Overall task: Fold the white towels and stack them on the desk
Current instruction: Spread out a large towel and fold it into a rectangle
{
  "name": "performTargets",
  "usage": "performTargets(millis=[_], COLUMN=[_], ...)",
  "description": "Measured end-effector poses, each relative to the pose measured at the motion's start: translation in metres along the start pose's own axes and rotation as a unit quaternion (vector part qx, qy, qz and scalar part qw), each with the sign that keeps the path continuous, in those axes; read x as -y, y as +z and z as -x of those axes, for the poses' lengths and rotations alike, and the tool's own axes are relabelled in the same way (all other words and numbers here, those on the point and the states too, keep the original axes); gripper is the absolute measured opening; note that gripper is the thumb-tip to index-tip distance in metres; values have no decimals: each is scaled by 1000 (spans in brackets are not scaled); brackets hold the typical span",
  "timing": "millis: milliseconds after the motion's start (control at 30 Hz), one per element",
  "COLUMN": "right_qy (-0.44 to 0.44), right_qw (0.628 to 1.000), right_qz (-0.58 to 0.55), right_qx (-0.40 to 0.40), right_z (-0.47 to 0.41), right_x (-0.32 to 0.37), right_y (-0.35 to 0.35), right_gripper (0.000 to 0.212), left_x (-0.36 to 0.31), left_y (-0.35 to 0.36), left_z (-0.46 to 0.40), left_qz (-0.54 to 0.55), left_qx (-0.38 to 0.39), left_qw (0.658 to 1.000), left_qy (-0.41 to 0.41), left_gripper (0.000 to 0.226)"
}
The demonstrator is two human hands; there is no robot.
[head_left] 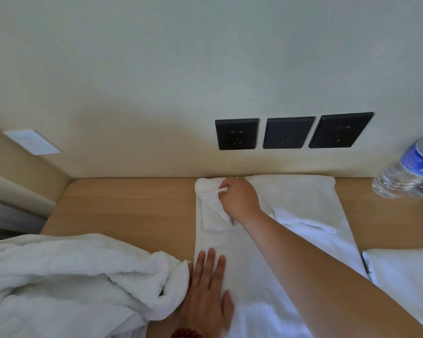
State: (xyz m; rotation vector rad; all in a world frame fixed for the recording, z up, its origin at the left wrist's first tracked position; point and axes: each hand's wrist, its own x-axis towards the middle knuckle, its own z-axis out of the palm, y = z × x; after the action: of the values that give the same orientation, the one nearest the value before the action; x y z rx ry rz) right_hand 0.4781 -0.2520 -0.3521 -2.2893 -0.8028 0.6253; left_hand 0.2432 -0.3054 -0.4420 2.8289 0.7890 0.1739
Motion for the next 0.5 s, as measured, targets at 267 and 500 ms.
performTargets(millis=[267,500], right_qy=[-253,-313], right_qw=[963,932], right_qz=[90,169], right_qx=[-22,78], right_z=[57,72], right_x=[5,-2], right_y=[6,47], right_gripper=[22,27], left_x=[-3,-9], left_y=[-7,-13], left_z=[3,3], left_qz=[-19,-41], left_qx=[76,95], left_qw=[997,994], left_qy=[-22,-35], left_gripper=[76,70])
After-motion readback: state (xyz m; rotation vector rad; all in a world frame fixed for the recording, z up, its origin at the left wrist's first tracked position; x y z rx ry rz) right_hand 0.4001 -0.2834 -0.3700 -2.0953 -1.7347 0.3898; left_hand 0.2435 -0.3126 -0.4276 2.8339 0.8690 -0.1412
